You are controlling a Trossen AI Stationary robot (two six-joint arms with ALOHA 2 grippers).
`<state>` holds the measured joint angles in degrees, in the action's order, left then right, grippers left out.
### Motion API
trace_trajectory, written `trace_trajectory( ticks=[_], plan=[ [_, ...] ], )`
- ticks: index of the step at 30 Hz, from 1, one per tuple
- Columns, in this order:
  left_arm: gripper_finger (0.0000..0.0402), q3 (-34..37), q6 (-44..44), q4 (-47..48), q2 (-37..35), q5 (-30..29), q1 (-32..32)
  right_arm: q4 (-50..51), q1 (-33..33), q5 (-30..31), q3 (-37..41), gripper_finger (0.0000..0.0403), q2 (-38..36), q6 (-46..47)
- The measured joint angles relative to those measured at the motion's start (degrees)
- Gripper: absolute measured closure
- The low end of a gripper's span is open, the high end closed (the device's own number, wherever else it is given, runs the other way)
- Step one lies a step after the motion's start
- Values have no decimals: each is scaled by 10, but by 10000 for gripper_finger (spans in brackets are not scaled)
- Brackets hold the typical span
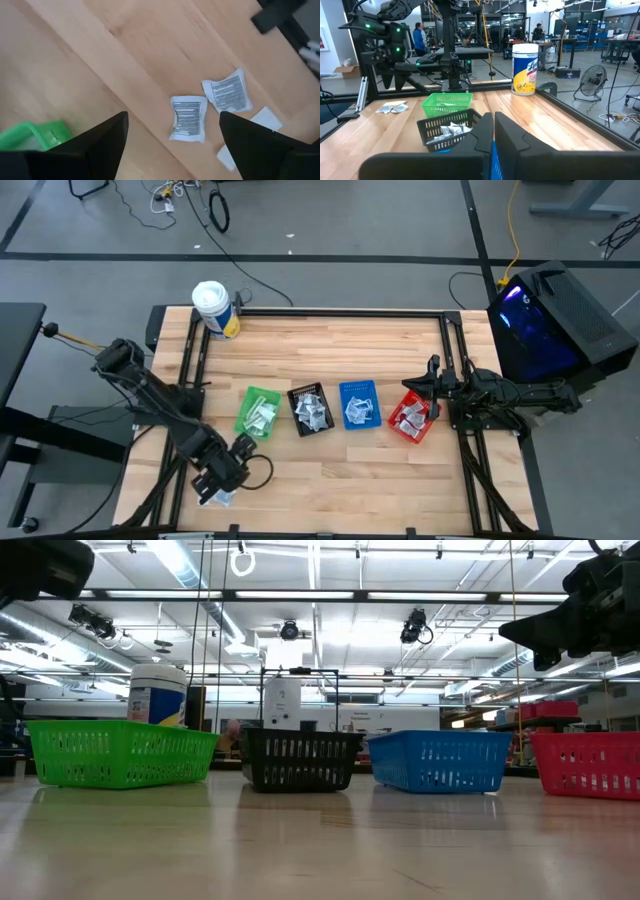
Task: Pick & Place First Aid Supplies
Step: Put the towelette pack into the black basket
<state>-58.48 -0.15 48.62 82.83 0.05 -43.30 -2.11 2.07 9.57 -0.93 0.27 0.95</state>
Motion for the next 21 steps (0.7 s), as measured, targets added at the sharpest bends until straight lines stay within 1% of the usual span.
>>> trace_trajectory(
  ticks=[3,6,14,19,21],
  plan=[
    [79,0,-39,5,0,5,-10,0,0,0,0,380,0,0],
    [79,5,-46,-2,5,11,-19,0,0,0,0,380,0,0],
    [79,78,-55,-67,16,-3,-40,0,0,0,0,380,0,0],
    [78,106,-63,-98,16,-2,-75,0,0,0,0,380,0,0],
    [78,111,-65,-110,16,-16,-90,0,0,0,0,380,0,0]
  ],
)
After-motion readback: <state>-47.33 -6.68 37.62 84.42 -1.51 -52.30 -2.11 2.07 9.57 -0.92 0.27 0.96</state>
